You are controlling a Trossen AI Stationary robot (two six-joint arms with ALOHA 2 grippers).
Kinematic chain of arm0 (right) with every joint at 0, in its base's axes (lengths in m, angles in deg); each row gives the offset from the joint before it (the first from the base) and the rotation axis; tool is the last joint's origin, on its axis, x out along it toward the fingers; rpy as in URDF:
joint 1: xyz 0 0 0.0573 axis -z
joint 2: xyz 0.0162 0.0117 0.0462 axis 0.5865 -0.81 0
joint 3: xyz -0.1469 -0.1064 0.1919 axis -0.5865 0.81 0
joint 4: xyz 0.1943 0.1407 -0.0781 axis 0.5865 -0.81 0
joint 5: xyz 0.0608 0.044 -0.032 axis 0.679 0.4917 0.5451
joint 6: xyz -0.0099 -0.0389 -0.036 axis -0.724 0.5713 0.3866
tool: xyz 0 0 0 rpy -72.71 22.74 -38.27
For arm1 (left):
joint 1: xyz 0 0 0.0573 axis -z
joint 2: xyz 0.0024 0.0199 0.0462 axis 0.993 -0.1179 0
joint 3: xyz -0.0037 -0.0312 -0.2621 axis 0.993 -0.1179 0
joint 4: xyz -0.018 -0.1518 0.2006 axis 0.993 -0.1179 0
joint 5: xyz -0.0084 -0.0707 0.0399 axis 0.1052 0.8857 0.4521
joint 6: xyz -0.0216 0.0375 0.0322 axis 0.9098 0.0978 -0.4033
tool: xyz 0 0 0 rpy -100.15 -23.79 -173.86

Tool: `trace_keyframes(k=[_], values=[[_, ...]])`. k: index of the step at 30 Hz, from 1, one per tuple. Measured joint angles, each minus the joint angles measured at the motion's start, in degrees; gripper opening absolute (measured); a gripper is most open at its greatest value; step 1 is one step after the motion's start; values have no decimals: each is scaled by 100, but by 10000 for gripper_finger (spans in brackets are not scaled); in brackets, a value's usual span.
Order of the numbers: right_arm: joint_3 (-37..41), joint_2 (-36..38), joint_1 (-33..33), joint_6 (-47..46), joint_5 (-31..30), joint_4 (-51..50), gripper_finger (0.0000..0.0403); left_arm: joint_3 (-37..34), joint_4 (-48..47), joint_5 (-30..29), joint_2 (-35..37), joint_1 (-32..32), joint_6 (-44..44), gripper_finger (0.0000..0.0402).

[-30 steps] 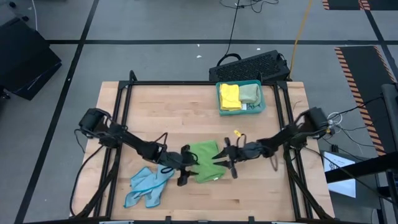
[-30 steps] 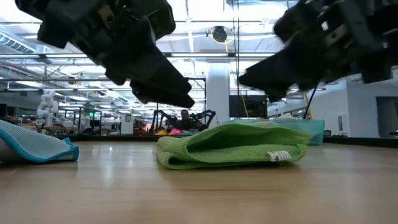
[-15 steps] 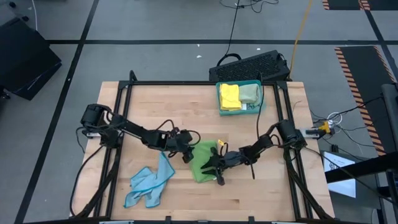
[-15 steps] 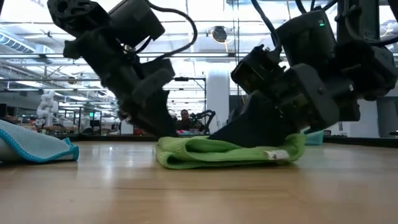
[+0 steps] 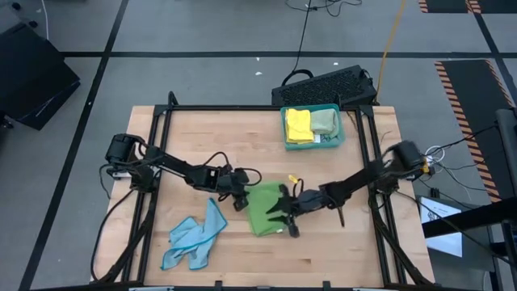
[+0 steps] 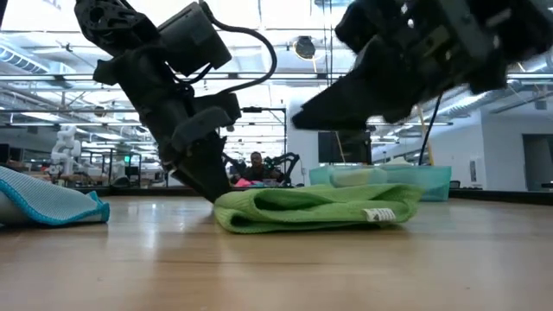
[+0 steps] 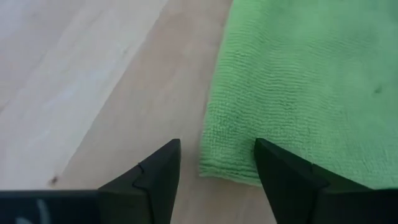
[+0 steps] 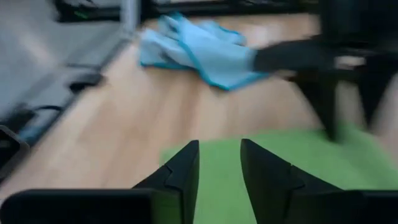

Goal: Fold microfiber towels
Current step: Fold the green microfiber cloth

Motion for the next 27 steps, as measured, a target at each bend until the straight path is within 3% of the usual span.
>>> trace_keyframes(k=[5, 10, 18, 21, 27], values=[[6, 1022, 421, -593, -1110, -2268, 131, -11, -71, 68, 0, 87, -327, 133], [0, 1269, 1170, -728, -702, -2620, 175, -11, -6, 64, 0, 164, -811, 19], [-5, 732, 1984, -612, 356, -2119, 243, 11, 230, -265, 12, 232, -1632, 15], [-2, 383, 2023, -603, 656, -2058, 246, 13, 275, -285, 20, 232, -1759, 7], [0, -74, 2012, -390, 681, -2015, 233, 15, 359, -300, 20, 236, -2107, 11]])
